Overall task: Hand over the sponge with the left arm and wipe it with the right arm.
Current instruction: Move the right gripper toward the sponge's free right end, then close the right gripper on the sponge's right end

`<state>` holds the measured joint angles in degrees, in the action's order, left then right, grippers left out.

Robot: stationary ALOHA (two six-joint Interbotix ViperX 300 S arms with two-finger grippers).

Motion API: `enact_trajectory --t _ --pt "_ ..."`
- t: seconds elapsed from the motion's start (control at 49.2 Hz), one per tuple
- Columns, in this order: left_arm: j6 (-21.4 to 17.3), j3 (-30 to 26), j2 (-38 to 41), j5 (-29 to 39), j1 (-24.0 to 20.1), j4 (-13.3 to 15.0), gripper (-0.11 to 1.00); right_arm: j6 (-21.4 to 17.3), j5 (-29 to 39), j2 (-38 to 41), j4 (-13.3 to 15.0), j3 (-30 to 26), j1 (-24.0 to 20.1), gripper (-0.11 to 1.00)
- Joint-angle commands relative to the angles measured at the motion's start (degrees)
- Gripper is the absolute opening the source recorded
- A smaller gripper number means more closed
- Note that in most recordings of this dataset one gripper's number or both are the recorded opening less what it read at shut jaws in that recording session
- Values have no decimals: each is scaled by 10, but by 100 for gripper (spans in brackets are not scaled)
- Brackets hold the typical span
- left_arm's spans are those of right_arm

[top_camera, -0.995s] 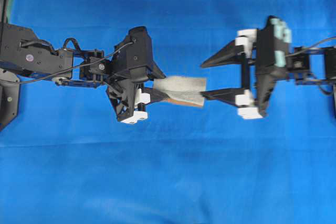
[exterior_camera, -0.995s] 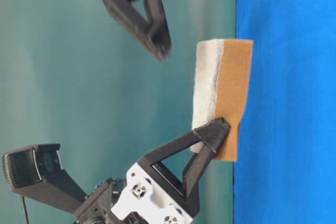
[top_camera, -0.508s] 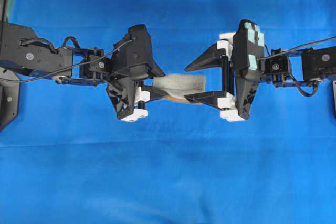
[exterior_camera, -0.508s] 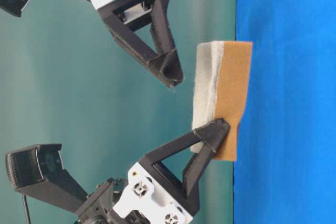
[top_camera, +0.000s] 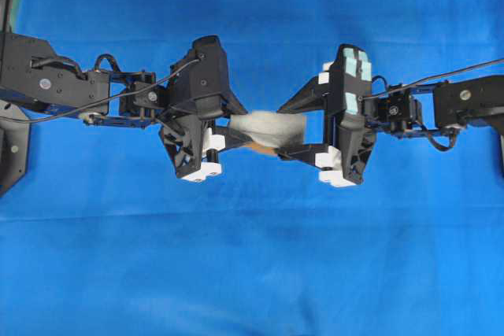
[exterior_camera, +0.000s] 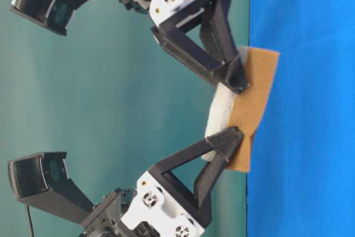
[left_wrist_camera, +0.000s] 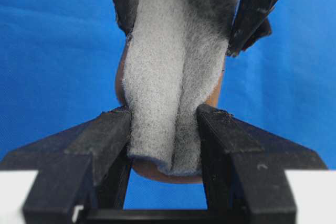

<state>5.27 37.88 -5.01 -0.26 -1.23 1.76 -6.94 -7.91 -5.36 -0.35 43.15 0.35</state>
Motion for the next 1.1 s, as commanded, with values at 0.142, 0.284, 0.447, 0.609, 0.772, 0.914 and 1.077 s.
enact_trajectory --t 0.142,0.284,0.447,0.609,0.772,0.914,1.077 --pt "-2 -8 -17 -6 -1 -1 31 -3 3 -3 -1 -12 -2 72" --pt "-3 -8 -17 -13 -1 -1 31 4 3 -3 1 -15 -2 71" --pt "-4 -7 -20 -20 0 -1 31 6 9 -4 12 -18 -2 50" --pt "-14 -8 -23 -22 4 -1 25 7 33 -8 21 -24 -2 12" --pt "-17 -9 -23 -24 5 -1 25 7 39 -13 26 -25 -2 12" --pt "-18 -8 -24 -38 5 -2 25 7 38 -14 27 -25 -2 12" --pt "-40 -5 -25 -54 11 -3 25 7 40 -15 27 -25 -2 12"
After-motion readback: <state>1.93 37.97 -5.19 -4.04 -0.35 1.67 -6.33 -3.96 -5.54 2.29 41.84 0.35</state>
